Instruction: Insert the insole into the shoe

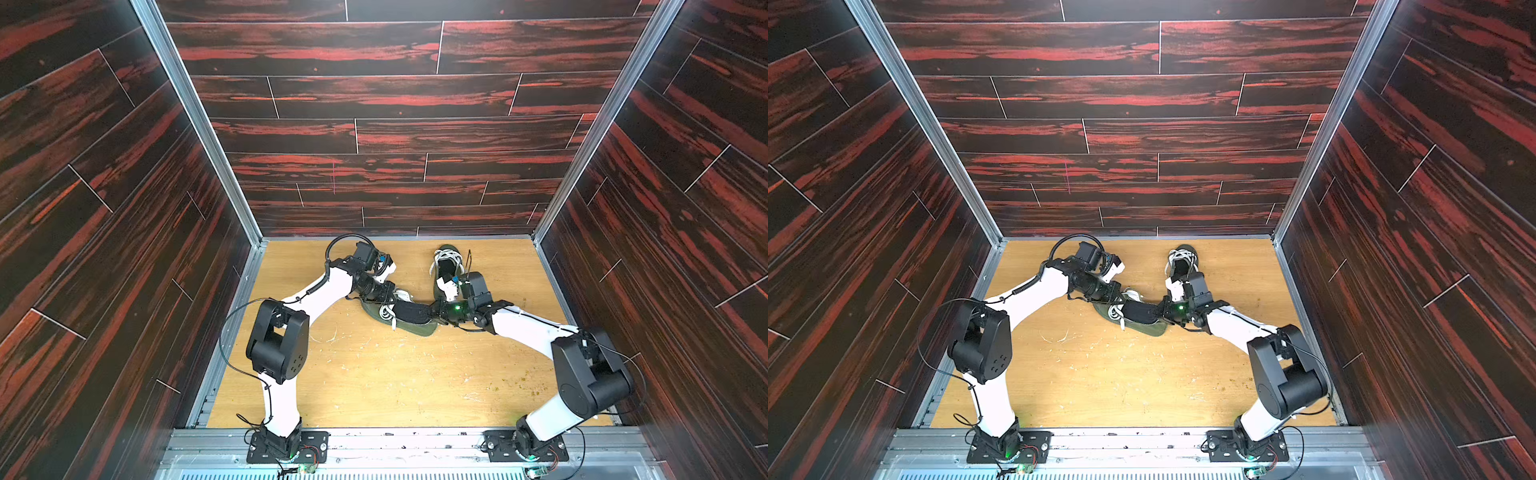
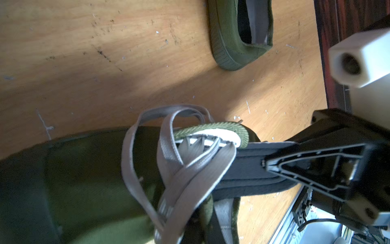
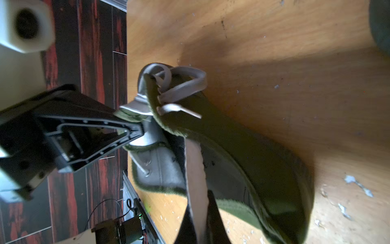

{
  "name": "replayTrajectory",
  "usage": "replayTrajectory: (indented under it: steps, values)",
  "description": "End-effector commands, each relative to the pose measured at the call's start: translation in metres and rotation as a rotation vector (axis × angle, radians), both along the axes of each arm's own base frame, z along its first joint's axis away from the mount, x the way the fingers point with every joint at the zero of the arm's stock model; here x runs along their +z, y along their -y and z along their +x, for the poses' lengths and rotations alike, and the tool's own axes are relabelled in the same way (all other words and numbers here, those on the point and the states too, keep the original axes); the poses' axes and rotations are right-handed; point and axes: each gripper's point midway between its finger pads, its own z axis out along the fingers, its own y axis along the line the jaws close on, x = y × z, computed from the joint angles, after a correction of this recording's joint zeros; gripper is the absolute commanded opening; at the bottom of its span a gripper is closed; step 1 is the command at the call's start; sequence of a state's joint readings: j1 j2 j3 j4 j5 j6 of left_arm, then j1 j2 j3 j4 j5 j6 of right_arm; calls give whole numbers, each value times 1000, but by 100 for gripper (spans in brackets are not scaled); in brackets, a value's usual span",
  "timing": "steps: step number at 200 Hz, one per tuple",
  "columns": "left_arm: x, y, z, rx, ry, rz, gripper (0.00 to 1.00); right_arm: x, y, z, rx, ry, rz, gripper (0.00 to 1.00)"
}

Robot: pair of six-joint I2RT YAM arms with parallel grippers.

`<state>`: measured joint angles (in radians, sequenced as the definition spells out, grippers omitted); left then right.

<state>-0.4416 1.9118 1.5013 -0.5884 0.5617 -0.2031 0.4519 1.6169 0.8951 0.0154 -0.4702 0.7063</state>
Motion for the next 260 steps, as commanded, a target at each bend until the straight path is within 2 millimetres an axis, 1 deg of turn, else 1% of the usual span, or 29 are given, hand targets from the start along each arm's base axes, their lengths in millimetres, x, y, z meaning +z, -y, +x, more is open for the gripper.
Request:
replayTrajectory:
  steps: [1,25,53,79,83,116,149,184,216,242,260]
  values:
    - [43,13,-5,-23,79,-105,0,5,-12,6,0,26,-6,6]
    - [48,14,-8,-42,83,-122,0,-7,-14,9,3,25,-60,6]
    - [46,16,-10,-54,78,-122,0,-15,-19,14,19,21,-110,6]
    - [46,17,-10,-51,76,-130,0,-21,-23,13,30,-4,-132,6]
    - [46,17,-10,-50,76,-129,0,-23,-20,17,11,4,-156,6]
    - [45,16,-10,-53,78,-130,0,-37,-10,17,-7,-6,-261,8]
    - [50,22,-18,-97,81,-163,0,-47,-12,20,0,-18,-340,9]
    - [51,24,-25,-131,82,-172,0,-51,-17,21,2,-37,-420,9]
    - [53,26,-29,-155,81,-193,0,-54,-13,23,-36,-68,-495,10]
    - [57,26,-32,-163,95,-199,0,-58,-14,24,-35,-75,-548,16]
    - [59,22,-27,-133,103,-189,0,-69,-6,20,-14,-67,-644,20]
